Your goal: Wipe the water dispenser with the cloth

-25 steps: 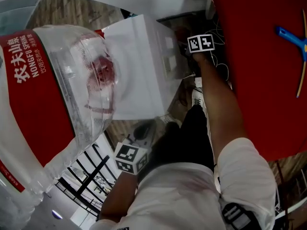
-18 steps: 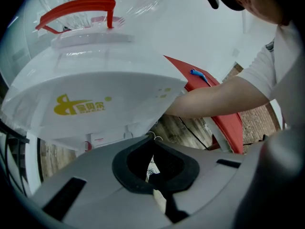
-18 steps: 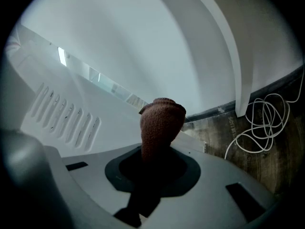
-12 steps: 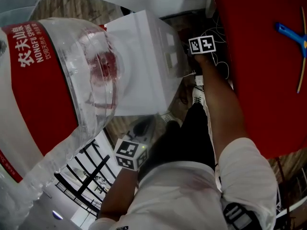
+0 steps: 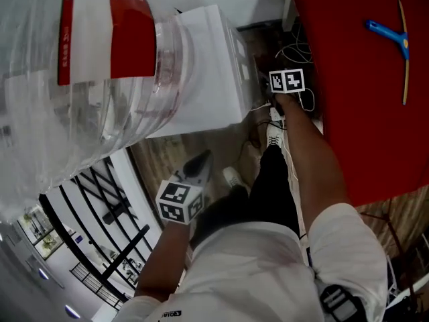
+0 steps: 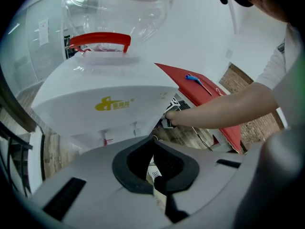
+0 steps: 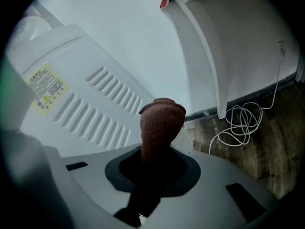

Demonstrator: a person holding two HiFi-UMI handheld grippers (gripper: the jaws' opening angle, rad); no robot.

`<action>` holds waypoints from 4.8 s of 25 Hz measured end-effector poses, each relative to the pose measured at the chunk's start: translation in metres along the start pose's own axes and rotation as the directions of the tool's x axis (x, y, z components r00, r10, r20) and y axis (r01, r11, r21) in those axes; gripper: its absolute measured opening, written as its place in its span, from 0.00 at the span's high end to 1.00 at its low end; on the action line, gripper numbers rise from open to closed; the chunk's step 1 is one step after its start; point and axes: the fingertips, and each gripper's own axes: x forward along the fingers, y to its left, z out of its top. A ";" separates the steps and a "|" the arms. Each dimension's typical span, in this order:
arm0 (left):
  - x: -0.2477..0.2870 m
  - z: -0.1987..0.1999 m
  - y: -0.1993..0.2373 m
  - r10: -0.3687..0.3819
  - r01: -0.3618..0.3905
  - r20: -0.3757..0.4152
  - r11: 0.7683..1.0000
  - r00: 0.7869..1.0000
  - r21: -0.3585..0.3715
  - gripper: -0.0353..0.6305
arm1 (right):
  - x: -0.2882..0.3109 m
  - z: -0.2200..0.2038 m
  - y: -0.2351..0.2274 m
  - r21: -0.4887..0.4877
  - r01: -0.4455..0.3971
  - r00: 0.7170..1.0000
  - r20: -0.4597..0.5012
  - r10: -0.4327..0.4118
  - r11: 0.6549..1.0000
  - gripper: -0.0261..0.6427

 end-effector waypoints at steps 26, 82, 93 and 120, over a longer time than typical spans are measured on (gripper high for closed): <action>-0.180 -0.133 0.069 -0.108 0.111 0.302 0.994 0.947 0.007 0.96 | -0.211 -0.129 0.257 -0.054 0.069 0.871 0.491 -0.034 0.996 0.87; -0.291 -0.144 -0.031 -0.015 0.076 0.522 0.992 0.853 -0.096 0.96 | -0.394 -0.195 0.460 -0.448 -0.240 0.848 0.336 0.411 0.861 0.87; -0.330 -0.198 -0.042 -0.209 0.191 0.509 0.978 0.835 0.089 0.96 | -0.437 -0.269 0.536 -0.415 -0.114 0.798 0.503 0.332 0.903 0.87; -0.337 -0.181 -0.107 -0.169 0.140 0.548 0.986 0.819 0.095 0.96 | -0.475 -0.286 0.503 -0.464 -0.093 0.828 0.455 0.327 0.881 0.87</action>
